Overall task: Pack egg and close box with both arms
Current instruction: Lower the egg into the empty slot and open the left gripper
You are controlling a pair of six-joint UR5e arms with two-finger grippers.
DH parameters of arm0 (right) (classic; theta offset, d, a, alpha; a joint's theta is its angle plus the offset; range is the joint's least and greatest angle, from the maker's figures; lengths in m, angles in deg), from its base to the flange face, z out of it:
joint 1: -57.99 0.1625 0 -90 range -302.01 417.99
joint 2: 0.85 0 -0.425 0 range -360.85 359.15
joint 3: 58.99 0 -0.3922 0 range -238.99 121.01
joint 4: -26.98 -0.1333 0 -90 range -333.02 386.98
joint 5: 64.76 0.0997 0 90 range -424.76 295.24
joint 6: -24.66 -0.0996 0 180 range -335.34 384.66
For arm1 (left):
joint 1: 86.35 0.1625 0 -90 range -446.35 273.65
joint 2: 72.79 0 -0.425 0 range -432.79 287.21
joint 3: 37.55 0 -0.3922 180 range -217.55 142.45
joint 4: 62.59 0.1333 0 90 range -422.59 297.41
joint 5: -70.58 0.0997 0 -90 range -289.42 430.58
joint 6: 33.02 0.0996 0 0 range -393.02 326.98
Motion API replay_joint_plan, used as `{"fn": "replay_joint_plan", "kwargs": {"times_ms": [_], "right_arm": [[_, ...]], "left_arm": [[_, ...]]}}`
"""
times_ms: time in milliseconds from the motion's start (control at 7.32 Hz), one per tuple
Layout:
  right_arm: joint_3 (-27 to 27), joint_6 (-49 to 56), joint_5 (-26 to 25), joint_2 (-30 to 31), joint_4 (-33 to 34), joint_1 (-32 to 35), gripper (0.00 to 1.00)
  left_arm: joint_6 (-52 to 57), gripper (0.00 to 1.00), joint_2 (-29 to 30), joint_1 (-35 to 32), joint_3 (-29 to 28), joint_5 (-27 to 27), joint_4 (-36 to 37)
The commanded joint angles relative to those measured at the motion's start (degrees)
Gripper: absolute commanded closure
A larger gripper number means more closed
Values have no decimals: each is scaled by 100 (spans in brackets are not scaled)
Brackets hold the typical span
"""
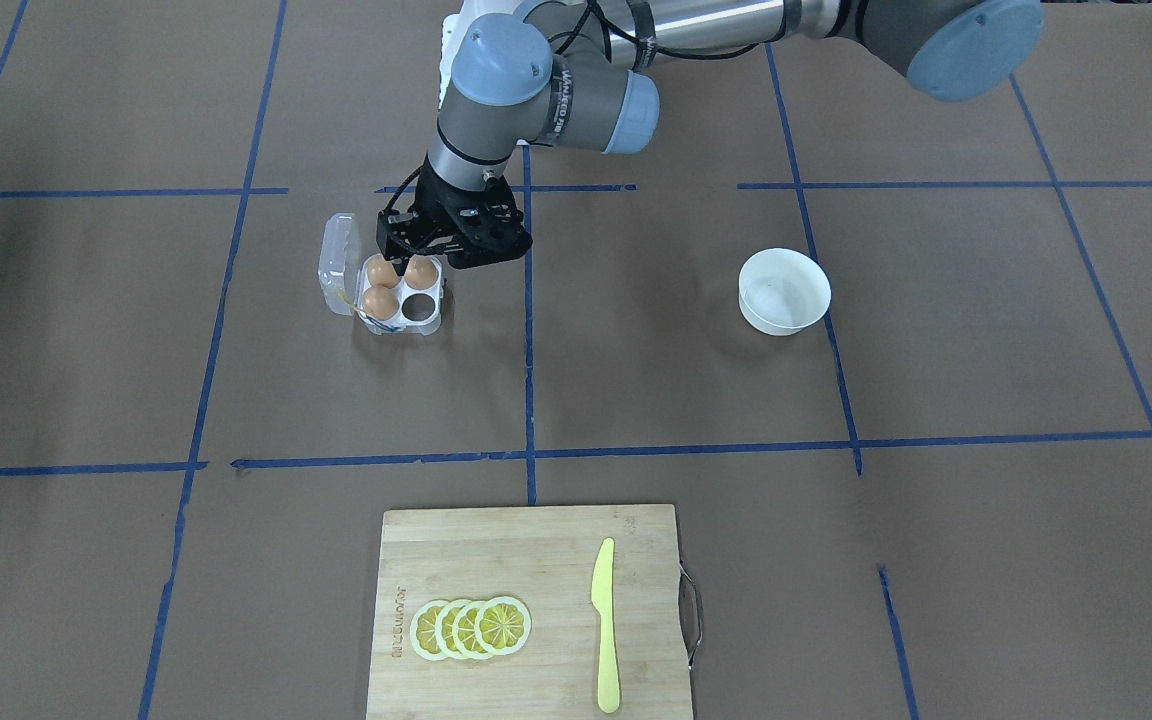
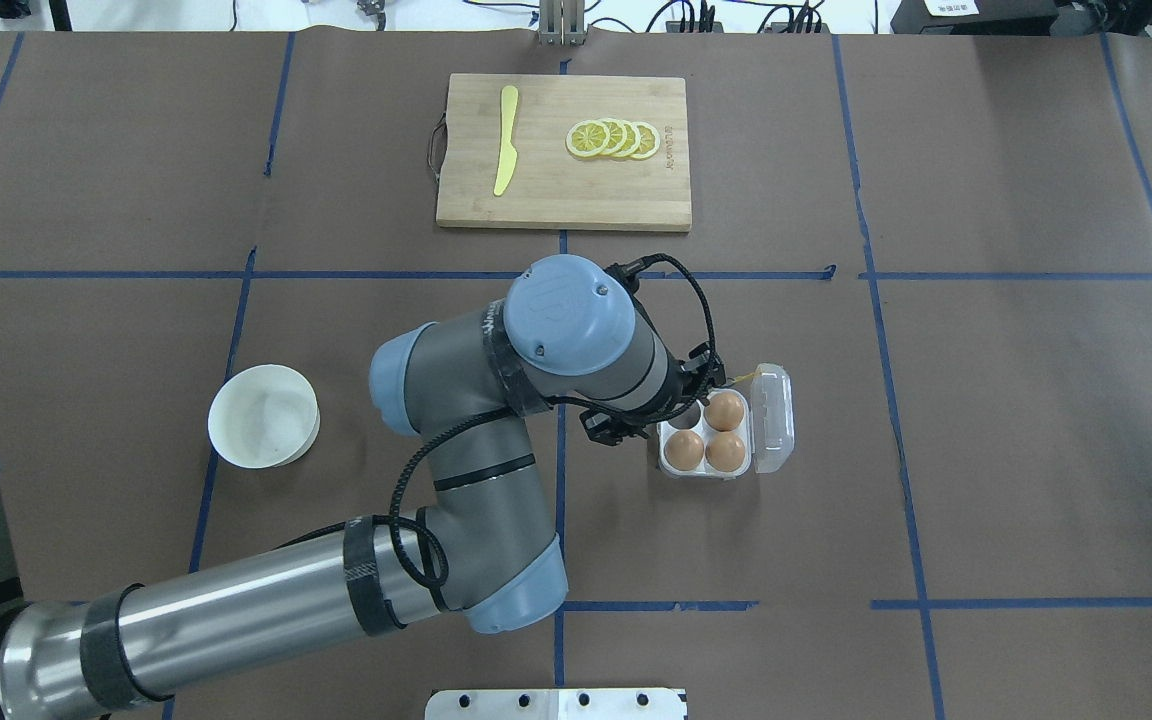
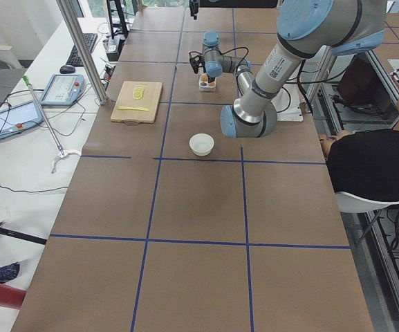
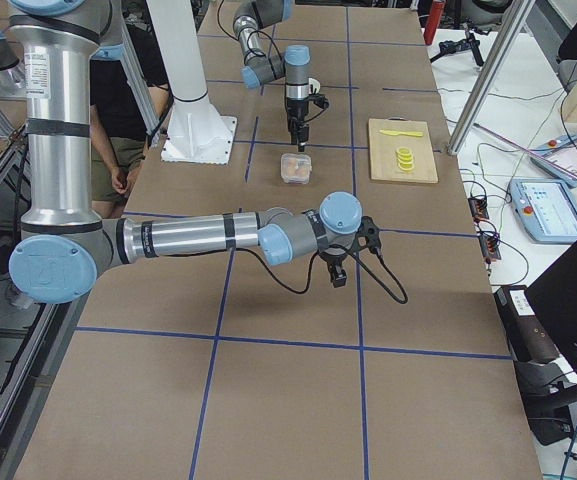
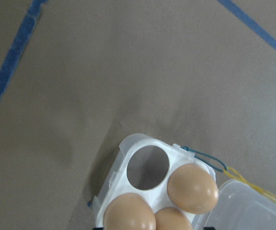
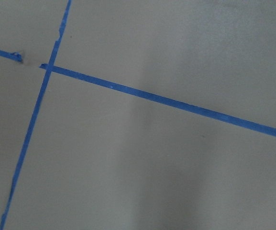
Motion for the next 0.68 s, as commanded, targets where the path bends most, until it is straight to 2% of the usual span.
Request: {"fn": "replay_joint_plan", "kwargs": {"times_ms": [0, 137, 273, 410, 547], "right_arm": [[-393, -1943, -376, -155, -681, -972, 0], [-429, -3651, -1022, -539, -1470, -1726, 0], [-525, -4764, -1760, -769, -1721, -2543, 0], [-595, -5350, -2576, -1006, -1724, -3343, 0], [-579, -6043, -3263, -1574, -1611, -4108, 0]], "left_arm": [[753, 26, -1052, -462, 1180, -211, 131], [1227, 26, -1353, -812, 1499, -422, 297], [1579, 26, -1748, -1094, 1850, -485, 333], [2018, 26, -1987, -1454, 1992, -703, 334], [2544, 26, -2163, -1727, 1994, -836, 334]]}}
